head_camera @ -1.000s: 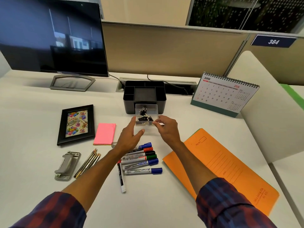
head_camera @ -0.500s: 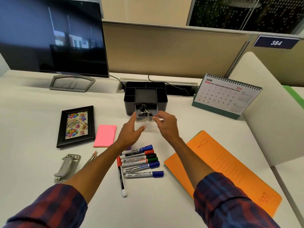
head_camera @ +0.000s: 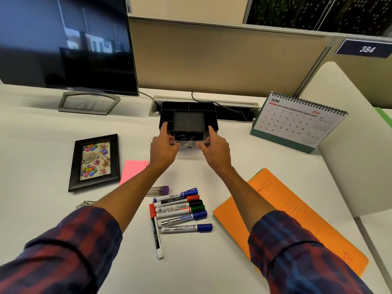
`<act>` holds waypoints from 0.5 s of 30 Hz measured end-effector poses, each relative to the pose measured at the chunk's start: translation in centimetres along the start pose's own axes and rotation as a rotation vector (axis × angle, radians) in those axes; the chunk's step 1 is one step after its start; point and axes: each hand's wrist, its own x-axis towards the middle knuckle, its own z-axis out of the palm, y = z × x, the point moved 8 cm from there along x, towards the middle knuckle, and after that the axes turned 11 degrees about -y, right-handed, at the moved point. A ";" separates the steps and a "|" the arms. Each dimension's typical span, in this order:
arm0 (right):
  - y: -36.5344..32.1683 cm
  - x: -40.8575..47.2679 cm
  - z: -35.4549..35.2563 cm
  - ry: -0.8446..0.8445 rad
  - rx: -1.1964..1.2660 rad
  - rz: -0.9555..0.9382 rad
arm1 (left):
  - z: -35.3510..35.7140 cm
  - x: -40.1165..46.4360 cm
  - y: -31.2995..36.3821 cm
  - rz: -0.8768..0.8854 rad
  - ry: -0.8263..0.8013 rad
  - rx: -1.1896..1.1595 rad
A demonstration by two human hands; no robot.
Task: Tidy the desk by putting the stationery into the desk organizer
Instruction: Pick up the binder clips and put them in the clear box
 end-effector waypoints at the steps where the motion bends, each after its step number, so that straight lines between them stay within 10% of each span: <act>1: 0.0 0.2 -0.1 -0.005 -0.014 0.007 | -0.2 0.4 0.0 0.004 0.007 0.012; 15: -0.7 2.6 -1.7 0.107 -0.211 0.063 | -1.3 3.8 -1.4 -0.010 0.068 0.058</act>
